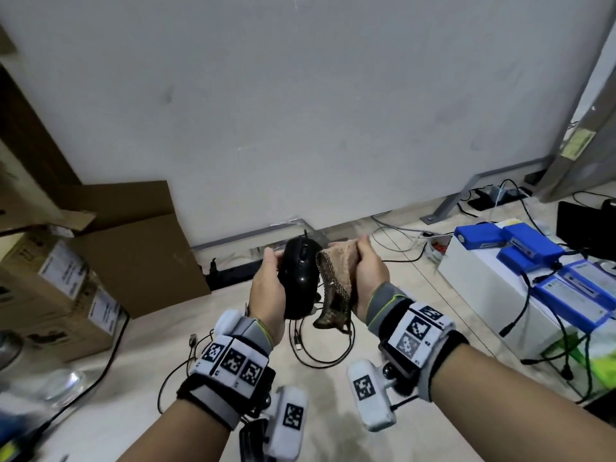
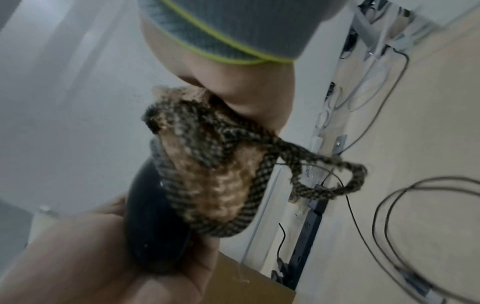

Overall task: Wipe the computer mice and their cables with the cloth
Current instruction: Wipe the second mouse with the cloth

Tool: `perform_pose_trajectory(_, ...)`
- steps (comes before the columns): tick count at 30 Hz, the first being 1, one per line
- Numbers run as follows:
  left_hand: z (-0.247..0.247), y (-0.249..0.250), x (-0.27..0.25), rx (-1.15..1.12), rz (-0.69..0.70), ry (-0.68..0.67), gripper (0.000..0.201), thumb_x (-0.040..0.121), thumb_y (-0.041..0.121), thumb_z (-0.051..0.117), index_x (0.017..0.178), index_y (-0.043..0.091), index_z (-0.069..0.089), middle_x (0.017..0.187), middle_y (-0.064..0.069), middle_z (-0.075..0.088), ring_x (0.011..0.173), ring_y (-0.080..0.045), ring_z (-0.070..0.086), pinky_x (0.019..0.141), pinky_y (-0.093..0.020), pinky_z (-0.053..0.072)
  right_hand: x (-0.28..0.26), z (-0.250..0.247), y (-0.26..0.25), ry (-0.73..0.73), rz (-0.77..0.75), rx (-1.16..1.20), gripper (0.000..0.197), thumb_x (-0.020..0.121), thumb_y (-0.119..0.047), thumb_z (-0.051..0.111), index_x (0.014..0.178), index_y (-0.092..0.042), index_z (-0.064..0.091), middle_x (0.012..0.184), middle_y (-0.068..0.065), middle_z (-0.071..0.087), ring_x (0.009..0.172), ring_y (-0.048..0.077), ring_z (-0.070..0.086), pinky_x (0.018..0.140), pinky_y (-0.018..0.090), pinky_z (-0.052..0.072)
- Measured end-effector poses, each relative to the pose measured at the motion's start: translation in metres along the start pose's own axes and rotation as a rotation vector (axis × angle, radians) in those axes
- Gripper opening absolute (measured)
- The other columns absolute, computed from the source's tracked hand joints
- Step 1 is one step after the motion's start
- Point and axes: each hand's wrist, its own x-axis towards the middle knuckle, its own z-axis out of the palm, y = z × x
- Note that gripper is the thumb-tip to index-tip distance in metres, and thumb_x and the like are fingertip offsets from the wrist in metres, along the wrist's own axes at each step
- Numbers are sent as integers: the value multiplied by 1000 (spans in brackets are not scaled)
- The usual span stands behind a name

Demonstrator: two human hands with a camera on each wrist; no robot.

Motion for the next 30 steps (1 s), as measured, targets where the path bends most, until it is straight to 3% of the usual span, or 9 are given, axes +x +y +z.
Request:
perform_pose_trajectory(3, -11, 2, 3, 6, -31, 38, 53, 97, 59, 27, 111, 23, 63, 107, -20, 68, 82, -37, 67, 56, -44, 55, -21, 0, -3, -92, -415, -341, 44, 93, -50, 49, 76, -13, 65, 71, 3, 66, 69, 18, 64, 74, 31, 55)
perform_pose_trajectory(5, -13, -1, 5, 24, -13, 90, 51, 97, 58, 28, 103, 27, 68, 108, -12, 70, 97, -34, 67, 75, -52, 57, -38, 3, -5, -209, -644, -624, 27, 79, -43, 65, 71, -19, 55, 67, -8, 55, 65, 6, 51, 71, 25, 48)
perform_pose_trajectory(8, -11, -5, 5, 110, 43, 116, 52, 91, 63, 30, 97, 31, 70, 109, -8, 71, 104, -28, 66, 92, -54, 52, -51, 10, -6, -336, -724, -831, 35, 64, -34, 80, 69, -16, 50, 62, -10, 52, 57, 3, 44, 59, 18, 43)
perform_pose_trajectory(11, -5, -11, 3, 151, 99, 84, 54, 87, 66, 31, 103, 31, 69, 109, -4, 71, 106, -24, 65, 96, -54, 49, -52, 15, -8, -250, -811, -875, 33, 70, -47, 73, 74, -22, 51, 64, -9, 57, 59, 4, 49, 60, 18, 43)
perform_pose_trajectory(14, -4, -12, 2, 123, 104, 61, 58, 85, 68, 32, 108, 29, 68, 114, -4, 70, 111, -23, 63, 100, -53, 46, -50, 10, -5, -266, -833, -710, 20, 81, -39, 57, 85, -20, 55, 71, -10, 61, 66, 4, 56, 67, 22, 45)
perform_pose_trajectory(19, -6, -12, 9, 97, 30, 80, 77, 78, 78, 41, 113, 14, 63, 119, -18, 66, 116, -36, 59, 103, -58, 42, -52, 15, 2, -388, -828, -853, 12, 79, -15, 73, 85, -16, 62, 74, -8, 66, 69, 2, 63, 67, 18, 49)
perform_pose_trajectory(23, 6, -8, -1, 167, 187, 97, 45, 102, 44, 30, 96, 18, 67, 101, -11, 71, 102, -28, 66, 94, -48, 50, -30, 19, 2, -33, -1056, -983, 28, 75, -42, 71, 91, -23, 57, 92, -8, 55, 79, 4, 53, 73, 23, 47)
perform_pose_trajectory(27, 12, -8, -6, 204, 350, 98, 44, 103, 38, 27, 92, 18, 65, 91, 1, 69, 89, -10, 64, 82, -24, 48, -28, 23, 7, 9, -725, -1090, 40, 76, -66, 55, 92, -30, 47, 86, -9, 60, 78, 18, 59, 71, 27, 45)
perform_pose_trajectory(30, 10, -14, -4, 321, 494, 81, 47, 100, 42, 28, 93, 12, 63, 85, 2, 68, 77, 1, 62, 73, -15, 47, -30, 25, 7, 1, -705, -1050, 44, 80, -65, 51, 83, -21, 52, 74, 0, 65, 76, 29, 61, 70, 32, 47)
